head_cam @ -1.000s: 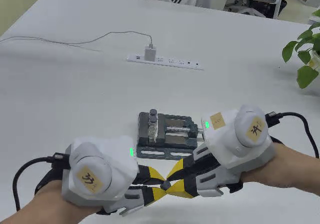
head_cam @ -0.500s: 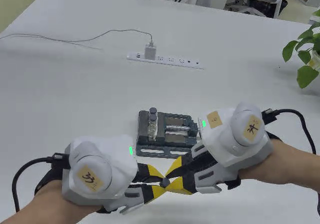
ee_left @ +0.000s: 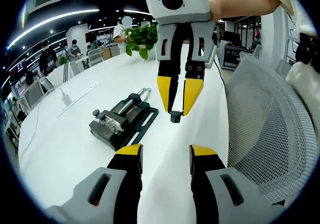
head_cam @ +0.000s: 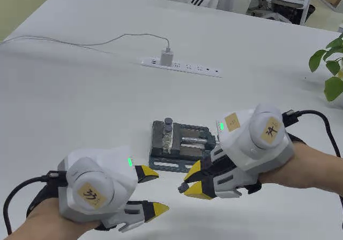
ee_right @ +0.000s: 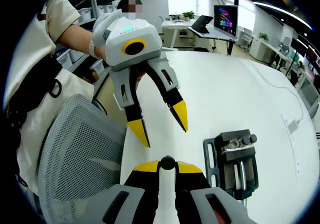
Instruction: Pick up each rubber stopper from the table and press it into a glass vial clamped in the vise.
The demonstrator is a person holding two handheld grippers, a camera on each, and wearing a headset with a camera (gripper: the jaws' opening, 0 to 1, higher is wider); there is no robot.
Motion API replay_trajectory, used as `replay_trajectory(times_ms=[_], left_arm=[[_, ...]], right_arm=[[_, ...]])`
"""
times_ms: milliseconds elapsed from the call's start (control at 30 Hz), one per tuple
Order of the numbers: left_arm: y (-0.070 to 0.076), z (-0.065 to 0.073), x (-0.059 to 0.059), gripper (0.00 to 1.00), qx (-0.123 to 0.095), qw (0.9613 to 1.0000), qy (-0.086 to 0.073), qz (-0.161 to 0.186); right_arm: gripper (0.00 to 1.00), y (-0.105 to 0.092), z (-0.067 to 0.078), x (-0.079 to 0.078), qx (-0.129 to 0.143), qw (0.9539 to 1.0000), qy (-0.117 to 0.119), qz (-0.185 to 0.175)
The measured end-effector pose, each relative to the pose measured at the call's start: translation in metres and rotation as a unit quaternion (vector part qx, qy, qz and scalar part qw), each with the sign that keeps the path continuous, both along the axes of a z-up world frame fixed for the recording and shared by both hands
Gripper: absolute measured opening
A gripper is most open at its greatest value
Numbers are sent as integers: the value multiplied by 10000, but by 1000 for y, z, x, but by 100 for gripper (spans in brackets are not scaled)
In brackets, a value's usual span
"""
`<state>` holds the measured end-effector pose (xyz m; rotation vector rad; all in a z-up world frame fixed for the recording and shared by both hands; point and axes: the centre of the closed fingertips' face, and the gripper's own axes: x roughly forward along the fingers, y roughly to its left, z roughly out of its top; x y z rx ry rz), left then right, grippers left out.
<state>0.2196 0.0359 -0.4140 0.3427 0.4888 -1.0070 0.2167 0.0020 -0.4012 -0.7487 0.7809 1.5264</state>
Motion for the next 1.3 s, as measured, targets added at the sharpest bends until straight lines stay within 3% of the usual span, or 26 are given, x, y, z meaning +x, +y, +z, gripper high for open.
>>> replay_trajectory(times_ms=[300, 500, 667, 867, 967, 1300], left_arm=[[25, 9, 16, 62, -98, 9976, -224, 654], [33, 10, 21, 74, -175, 9952, -255, 927], [39, 9, 24, 89, -139, 9931, -295, 1127], [45, 8, 24, 93, -179, 9916, -248, 1255], [47, 7, 24, 92, -167, 9912, -244, 1287], [51, 4, 24, 93, -200, 9901, -160, 1381]], right_arm=[[7, -3, -1, 24, -264, 9994, -172, 155], [7, -2, 1, 38, -420, 9984, -250, 292], [7, 1, 1, 48, -521, 9971, -331, 441], [7, 6, 1, 61, -631, 9956, -443, 526], [7, 10, 1, 68, -652, 9958, -388, 512], [7, 18, 2, 88, -916, 9911, -573, 775]])
